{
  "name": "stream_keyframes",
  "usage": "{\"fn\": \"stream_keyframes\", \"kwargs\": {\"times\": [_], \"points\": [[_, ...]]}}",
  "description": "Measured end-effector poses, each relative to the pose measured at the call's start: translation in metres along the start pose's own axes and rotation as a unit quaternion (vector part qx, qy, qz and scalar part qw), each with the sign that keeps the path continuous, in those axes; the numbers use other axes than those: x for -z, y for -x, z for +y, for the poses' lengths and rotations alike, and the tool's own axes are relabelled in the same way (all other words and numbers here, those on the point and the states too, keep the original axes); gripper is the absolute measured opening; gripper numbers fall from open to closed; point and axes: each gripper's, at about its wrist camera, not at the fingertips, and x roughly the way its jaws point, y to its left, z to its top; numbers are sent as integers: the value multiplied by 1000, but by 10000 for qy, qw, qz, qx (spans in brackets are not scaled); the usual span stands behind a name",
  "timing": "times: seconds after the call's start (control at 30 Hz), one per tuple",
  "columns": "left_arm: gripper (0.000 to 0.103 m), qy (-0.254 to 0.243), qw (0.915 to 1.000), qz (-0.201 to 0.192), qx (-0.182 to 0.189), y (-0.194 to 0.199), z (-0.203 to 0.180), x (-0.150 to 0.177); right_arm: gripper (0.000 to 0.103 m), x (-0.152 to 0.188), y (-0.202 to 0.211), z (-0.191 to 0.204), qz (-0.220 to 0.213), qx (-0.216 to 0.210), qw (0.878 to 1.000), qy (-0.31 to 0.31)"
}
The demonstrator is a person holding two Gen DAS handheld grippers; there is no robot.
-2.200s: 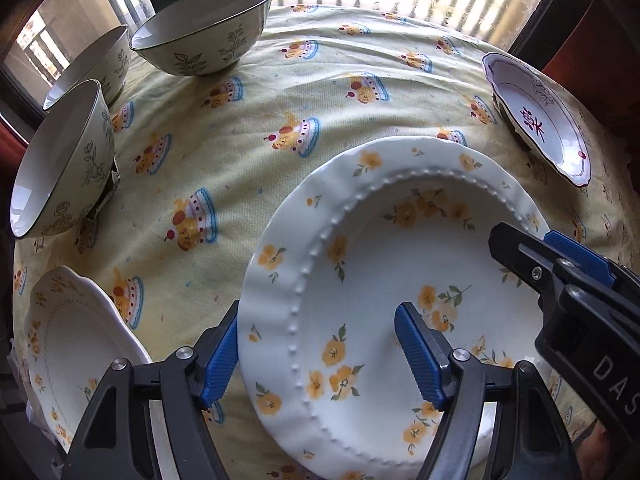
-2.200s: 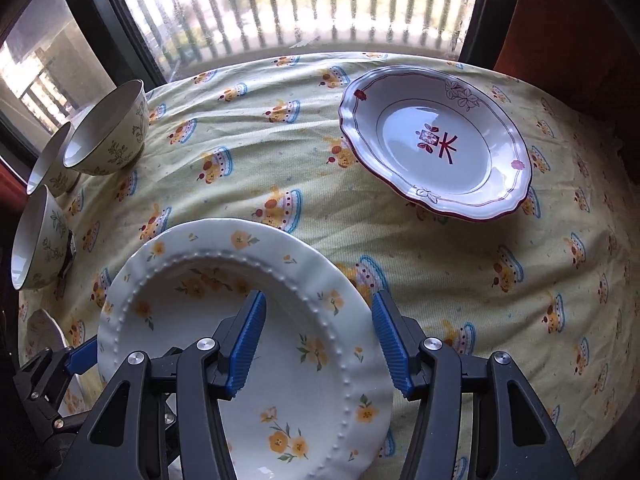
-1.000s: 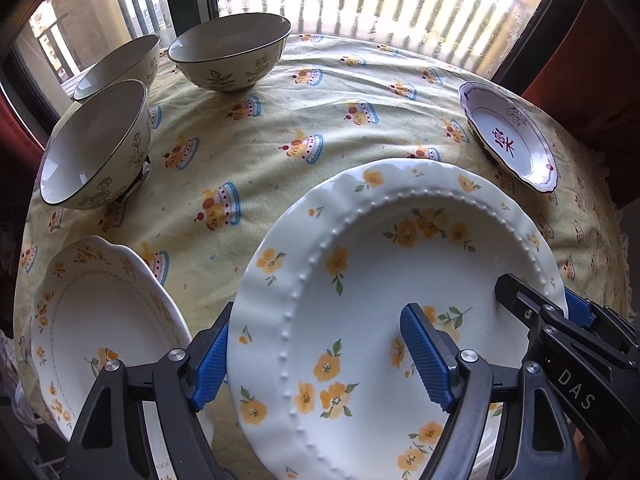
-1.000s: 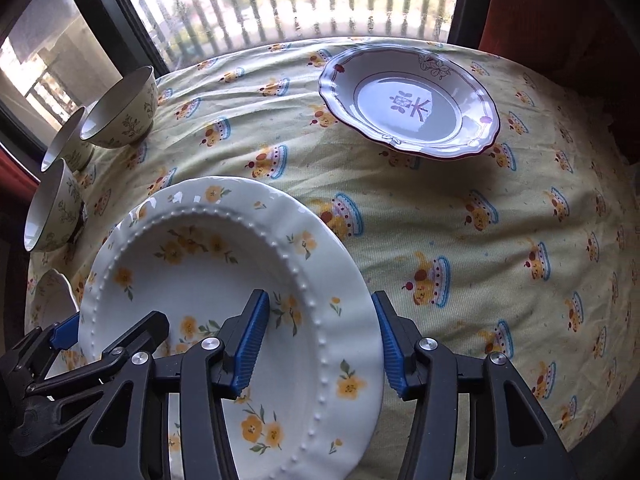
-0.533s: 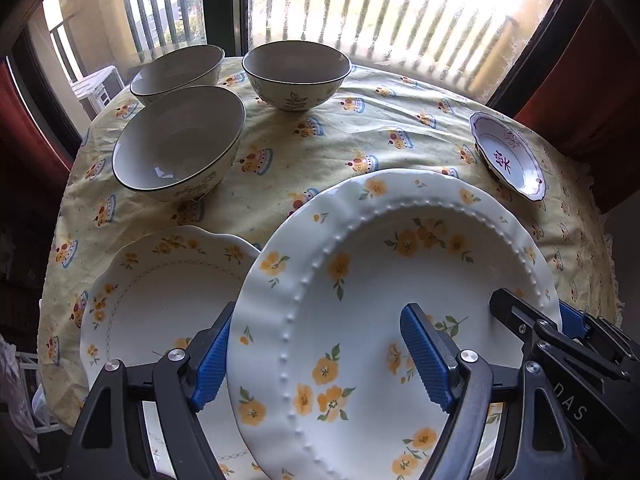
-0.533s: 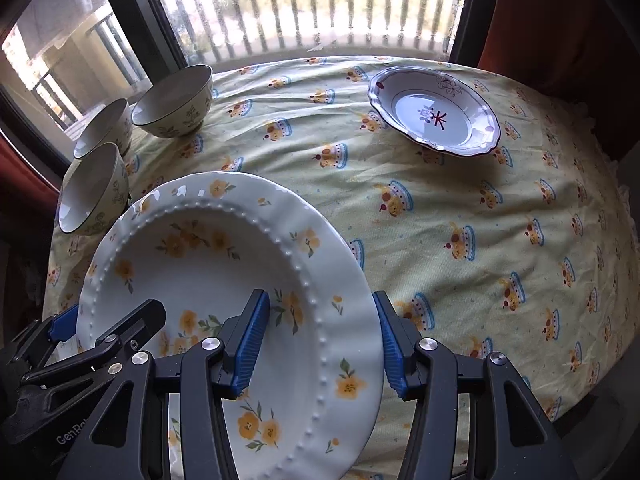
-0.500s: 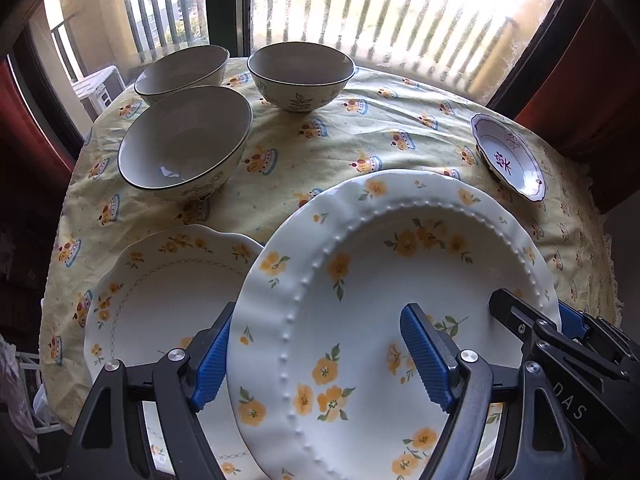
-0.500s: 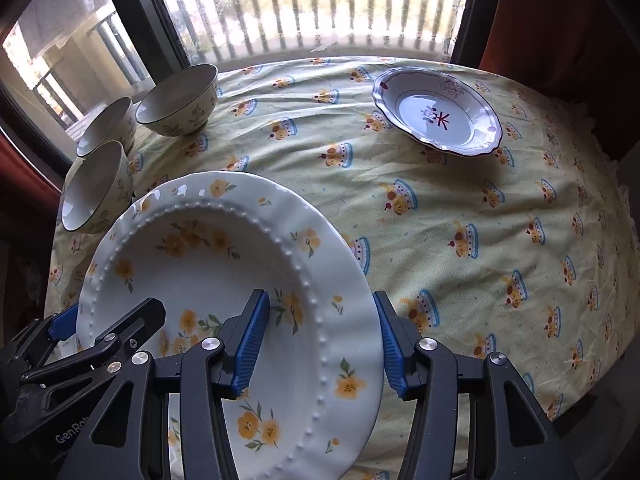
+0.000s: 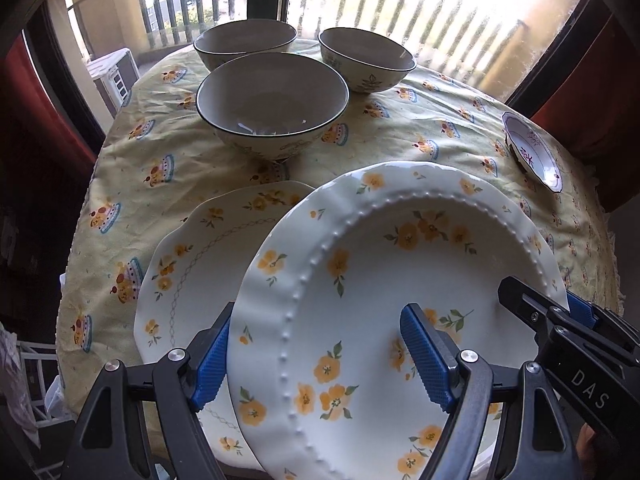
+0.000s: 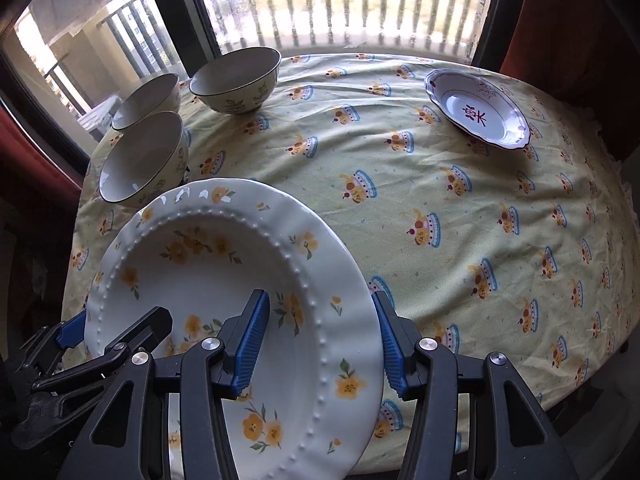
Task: Organize plates and bowls
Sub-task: 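Carry the beaded-rim plate with both grippers and lower it onto the flat plate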
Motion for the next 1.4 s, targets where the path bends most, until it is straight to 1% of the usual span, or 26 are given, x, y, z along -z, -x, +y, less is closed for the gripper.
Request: {"fn": "stream_keyframes", "kwargs": {"times": [0.2, 0.43, 0.6, 0.73, 0.83, 0.93, 1.07, 1.2, 1.3, 1.37, 1.4], "points": [[80, 77, 9998, 203, 17, -11, 22, 9, 55, 7, -12, 24, 159, 42, 9998, 100], [81, 48, 9997, 251, -4, -17, 36, 11, 55, 8, -23, 42, 333, 139, 9991, 216], [82, 81, 9994, 348, -13, -24, 41, 10, 55, 6, -31, 50, 431, 171, 9986, 272], [82, 118, 9985, 538, 44, -33, 42, 9, 55, 2, -36, 50, 503, 228, 9982, 223], [82, 196, 9979, 624, 15, -38, 44, 9, 55, 0, -42, 50, 613, 231, 9976, 219], [83, 174, 9982, 561, -109, -38, 42, 7, 55, 1, -48, 50, 718, 203, 9969, 267], [84, 219, 9983, 487, -242, -38, 41, 6, 55, -1, -52, 49, 740, 94, 9967, 324], [86, 160, 9971, 423, -616, -41, 36, 5, 54, -1, -56, 53, 764, 87, 9956, 533], [89, 216, 9963, 406, -724, -42, 34, 3, 50, -1, -55, 56, 748, 82, 9951, 641], [95, 220, 9956, 389, -824, -43, 31, 0, 48, -1, -55, 53, 743, 38, 9953, 617], [96, 232, 9953, 382, -856, -45, 29, -2, 48, -1, -55, 53, 741, 11, 9953, 618]]}}
